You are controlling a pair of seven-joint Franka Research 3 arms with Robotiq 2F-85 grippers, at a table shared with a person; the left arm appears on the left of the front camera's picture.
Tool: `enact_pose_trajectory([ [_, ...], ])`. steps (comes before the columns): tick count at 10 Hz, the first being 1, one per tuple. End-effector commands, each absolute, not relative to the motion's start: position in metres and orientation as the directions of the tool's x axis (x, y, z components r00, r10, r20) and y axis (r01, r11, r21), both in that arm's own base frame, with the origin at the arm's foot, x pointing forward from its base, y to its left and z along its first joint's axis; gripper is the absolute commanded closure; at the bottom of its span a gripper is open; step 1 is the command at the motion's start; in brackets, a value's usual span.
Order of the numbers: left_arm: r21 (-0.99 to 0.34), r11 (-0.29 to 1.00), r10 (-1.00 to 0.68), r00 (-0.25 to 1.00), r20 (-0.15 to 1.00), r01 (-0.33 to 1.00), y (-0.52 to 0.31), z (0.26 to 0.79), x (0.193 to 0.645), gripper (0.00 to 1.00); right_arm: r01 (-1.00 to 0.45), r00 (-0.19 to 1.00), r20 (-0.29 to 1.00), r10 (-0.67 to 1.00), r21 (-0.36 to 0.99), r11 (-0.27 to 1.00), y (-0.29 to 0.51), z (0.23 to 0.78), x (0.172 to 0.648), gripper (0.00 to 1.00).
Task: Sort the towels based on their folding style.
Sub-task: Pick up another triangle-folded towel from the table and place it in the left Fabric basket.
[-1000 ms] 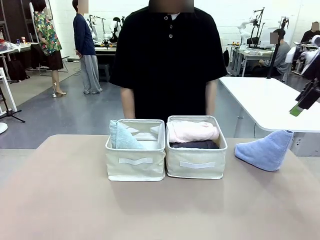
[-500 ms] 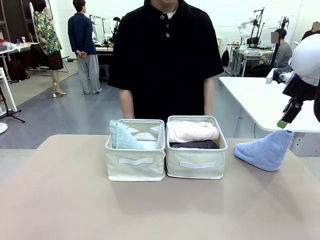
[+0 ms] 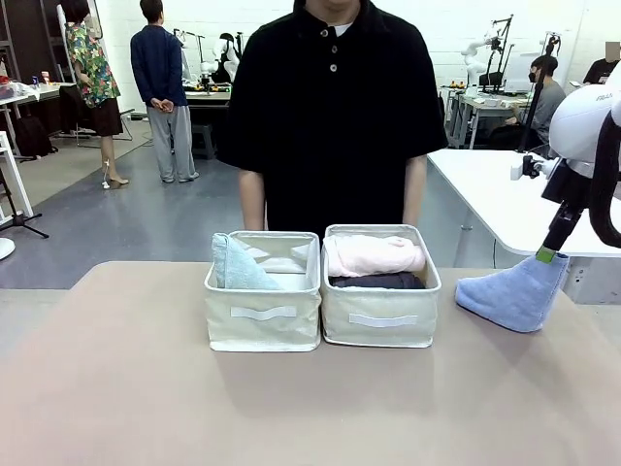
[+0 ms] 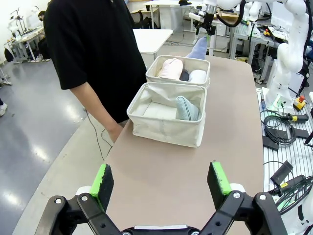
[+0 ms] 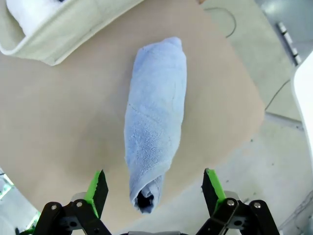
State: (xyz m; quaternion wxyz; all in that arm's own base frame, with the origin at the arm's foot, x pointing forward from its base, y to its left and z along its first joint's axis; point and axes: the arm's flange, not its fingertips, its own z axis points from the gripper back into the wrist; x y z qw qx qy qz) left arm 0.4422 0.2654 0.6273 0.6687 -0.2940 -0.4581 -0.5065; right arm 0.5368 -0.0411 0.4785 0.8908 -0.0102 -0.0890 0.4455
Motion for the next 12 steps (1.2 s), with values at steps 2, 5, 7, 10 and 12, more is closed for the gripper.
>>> enact_pose_trajectory([
  [2,0.057,0.318,-0.402,0.081,0.912,0.946,0.266,0.63,0.441,0.0,-0.783,0.619,0.083,0.781,-0.011,0.622,-0.044,0.467,0.56,0.0],
  [5,0.057,0.318,-0.402,0.081,0.912,0.946,0.266,0.63,0.441,0.0,-0.795,0.606,0.055,0.794,0.081,0.601,-0.044,0.451,0.571,0.0],
  [7,0.057,0.318,-0.402,0.081,0.912,0.946,0.266,0.63,0.441,0.0,-0.803,0.593,0.038,0.804,0.101,0.588,-0.046,0.45,0.572,0.09],
  [10,0.057,0.318,-0.402,0.081,0.912,0.946,0.266,0.63,0.441,0.0,-0.797,0.599,0.025,0.801,0.116,0.592,-0.047,0.45,0.572,1.0],
  [12,0.057,0.318,-0.402,0.081,0.912,0.946,0.266,0.63,0.441,0.0,-0.8,0.594,0.02,0.804,0.122,0.588,-0.047,0.45,0.572,1.0],
])
